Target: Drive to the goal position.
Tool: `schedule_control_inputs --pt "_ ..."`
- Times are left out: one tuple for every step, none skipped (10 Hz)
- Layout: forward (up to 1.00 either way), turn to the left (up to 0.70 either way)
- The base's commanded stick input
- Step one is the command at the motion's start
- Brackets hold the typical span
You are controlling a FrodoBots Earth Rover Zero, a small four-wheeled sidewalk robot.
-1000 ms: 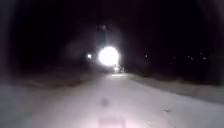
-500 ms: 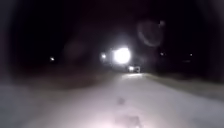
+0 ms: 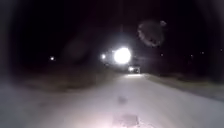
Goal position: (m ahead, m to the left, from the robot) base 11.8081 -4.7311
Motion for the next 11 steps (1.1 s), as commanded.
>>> schedule_control_inputs --pt "0.70 0.00" --pt "0.70 0.00" --pt "0.70 0.00" --pt "0.70 0.00" --pt "0.70 0.00" --pt "0.70 0.00" --pt "0.70 0.00" --pt "0.70 0.00" --pt "0.70 0.00" --pt "0.70 0.00" --pt "0.70 0.00"
